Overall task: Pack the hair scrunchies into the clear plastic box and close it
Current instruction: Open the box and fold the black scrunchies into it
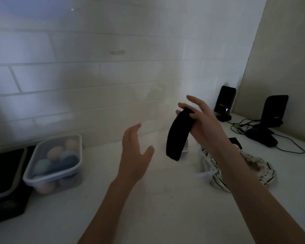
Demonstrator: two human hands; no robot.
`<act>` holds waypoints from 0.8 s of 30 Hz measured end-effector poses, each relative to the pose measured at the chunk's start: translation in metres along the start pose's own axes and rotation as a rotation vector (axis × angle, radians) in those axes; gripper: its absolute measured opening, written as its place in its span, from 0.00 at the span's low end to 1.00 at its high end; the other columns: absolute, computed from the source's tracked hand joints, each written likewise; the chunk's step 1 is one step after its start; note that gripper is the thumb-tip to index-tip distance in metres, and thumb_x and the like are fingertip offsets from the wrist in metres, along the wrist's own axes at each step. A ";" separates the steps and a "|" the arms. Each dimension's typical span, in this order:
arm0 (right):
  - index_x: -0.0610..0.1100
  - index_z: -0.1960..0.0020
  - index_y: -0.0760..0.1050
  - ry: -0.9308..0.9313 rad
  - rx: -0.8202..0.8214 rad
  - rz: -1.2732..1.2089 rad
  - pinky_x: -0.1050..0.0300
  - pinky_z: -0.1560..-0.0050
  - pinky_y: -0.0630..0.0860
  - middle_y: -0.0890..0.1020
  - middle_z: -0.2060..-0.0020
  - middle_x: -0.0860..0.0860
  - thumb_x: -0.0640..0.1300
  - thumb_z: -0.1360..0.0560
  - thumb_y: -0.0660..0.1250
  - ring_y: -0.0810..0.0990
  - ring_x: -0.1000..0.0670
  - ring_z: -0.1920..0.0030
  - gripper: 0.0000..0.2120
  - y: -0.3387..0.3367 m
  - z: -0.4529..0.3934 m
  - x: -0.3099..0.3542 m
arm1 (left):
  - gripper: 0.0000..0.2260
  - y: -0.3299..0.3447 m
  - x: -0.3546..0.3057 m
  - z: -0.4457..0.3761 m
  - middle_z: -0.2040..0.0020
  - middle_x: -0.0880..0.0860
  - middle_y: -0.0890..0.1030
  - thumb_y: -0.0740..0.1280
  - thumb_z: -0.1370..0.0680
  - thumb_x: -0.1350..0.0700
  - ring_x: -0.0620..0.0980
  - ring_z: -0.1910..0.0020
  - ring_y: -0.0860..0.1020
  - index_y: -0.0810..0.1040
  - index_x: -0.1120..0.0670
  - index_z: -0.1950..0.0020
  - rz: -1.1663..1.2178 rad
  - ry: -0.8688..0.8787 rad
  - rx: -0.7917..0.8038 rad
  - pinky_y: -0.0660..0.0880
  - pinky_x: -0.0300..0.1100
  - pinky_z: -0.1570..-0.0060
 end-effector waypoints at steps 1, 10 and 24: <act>0.43 0.39 0.71 0.021 0.018 -0.004 0.53 0.42 0.77 0.80 0.48 0.43 0.25 0.25 0.48 0.81 0.44 0.49 0.23 0.003 -0.001 -0.006 | 0.28 -0.001 -0.019 -0.005 0.34 0.48 0.65 0.62 0.30 0.47 0.41 0.34 0.62 0.66 0.54 0.32 -0.035 0.102 0.018 0.53 0.20 0.37; 0.41 0.36 0.70 0.063 0.113 -0.035 0.58 0.45 0.79 0.78 0.41 0.40 0.27 0.24 0.48 0.78 0.45 0.38 0.23 0.020 -0.015 -0.022 | 0.17 0.066 -0.012 -0.032 0.53 0.48 0.84 0.71 0.28 0.59 0.45 0.51 0.83 0.71 0.52 0.41 0.468 -0.265 0.478 0.76 0.40 0.47; 0.44 0.52 0.80 0.245 0.252 0.426 0.51 0.51 0.82 0.86 0.58 0.48 0.40 0.34 0.71 0.84 0.48 0.56 0.11 0.013 -0.013 -0.063 | 0.16 0.038 0.011 -0.046 0.72 0.44 0.76 0.77 0.38 0.66 0.44 0.72 0.70 0.72 0.54 0.65 0.472 -0.191 0.202 0.68 0.35 0.70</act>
Point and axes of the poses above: each hand's wrist, its own z-axis away from the middle knuckle, its own y-axis out of the palm, x = y × z, the point moved 10 cm from there along -z, towards the middle knuckle
